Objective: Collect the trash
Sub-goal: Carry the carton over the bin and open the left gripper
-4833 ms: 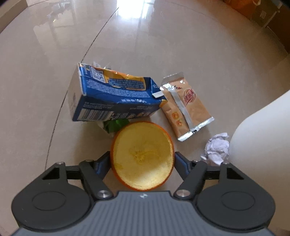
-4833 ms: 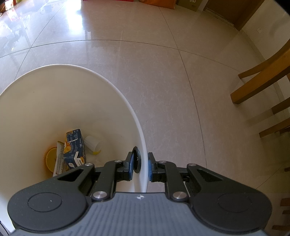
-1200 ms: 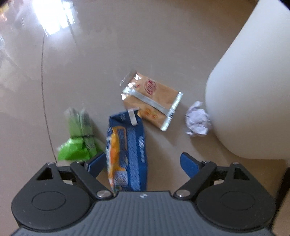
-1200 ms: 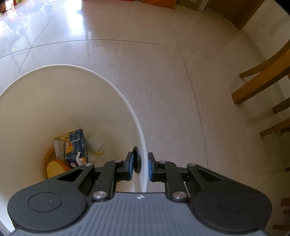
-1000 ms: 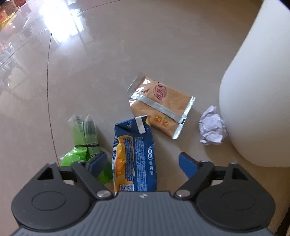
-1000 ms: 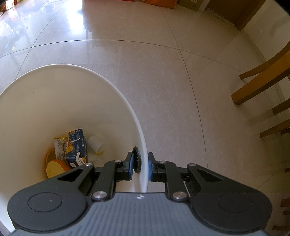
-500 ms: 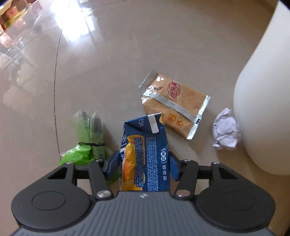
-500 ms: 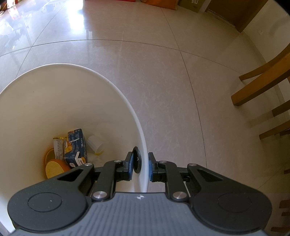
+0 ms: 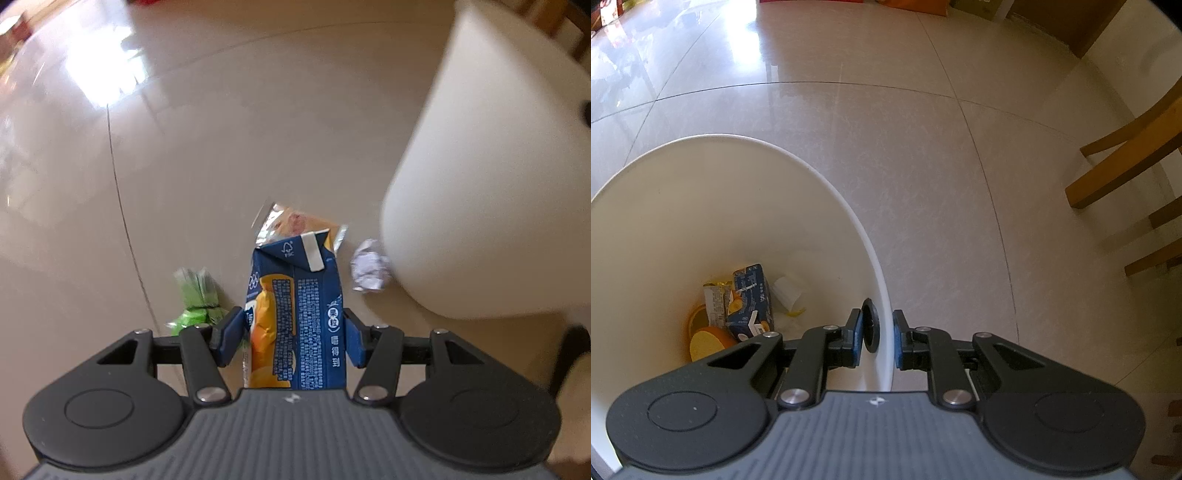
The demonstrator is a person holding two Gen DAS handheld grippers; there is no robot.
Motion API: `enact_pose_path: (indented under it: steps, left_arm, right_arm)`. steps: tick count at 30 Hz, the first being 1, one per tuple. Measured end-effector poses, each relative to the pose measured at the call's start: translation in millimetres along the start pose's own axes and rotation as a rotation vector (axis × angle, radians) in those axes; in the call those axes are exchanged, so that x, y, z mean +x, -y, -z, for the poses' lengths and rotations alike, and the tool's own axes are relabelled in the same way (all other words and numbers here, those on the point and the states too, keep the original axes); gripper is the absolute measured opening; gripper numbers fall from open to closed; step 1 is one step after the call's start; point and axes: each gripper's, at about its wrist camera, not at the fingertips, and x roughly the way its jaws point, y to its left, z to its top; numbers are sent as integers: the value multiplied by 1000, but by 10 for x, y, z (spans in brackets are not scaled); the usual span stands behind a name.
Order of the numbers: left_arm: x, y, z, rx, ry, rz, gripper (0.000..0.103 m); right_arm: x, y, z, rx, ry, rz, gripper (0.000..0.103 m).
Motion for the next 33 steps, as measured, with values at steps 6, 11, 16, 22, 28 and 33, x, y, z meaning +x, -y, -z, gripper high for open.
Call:
enact_pose_path:
  steps: [6, 11, 16, 22, 28, 33]
  left_arm:
    - [-978, 312, -265, 131, 72, 46, 55]
    - [-1634, 514, -572, 124, 179, 114, 55]
    - [-1577, 766, -905, 93, 242, 199, 56]
    - [-1478, 1170, -948, 124, 262, 167, 88]
    - [-1335, 1170, -874, 59, 214, 145, 88]
    - [-1267, 1140, -885, 8, 205, 111, 88]
  right_arm:
    - [-7, 23, 12, 17, -4, -18, 19]
    - [0, 22, 2, 21, -6, -20, 19]
    - [-6, 35, -1, 30, -9, -27, 19]
    - [-4, 46, 5, 28, -9, -30, 19]
    - [-4, 48, 5, 28, -12, -31, 19]
    - [0, 40, 2, 24, -10, -26, 19]
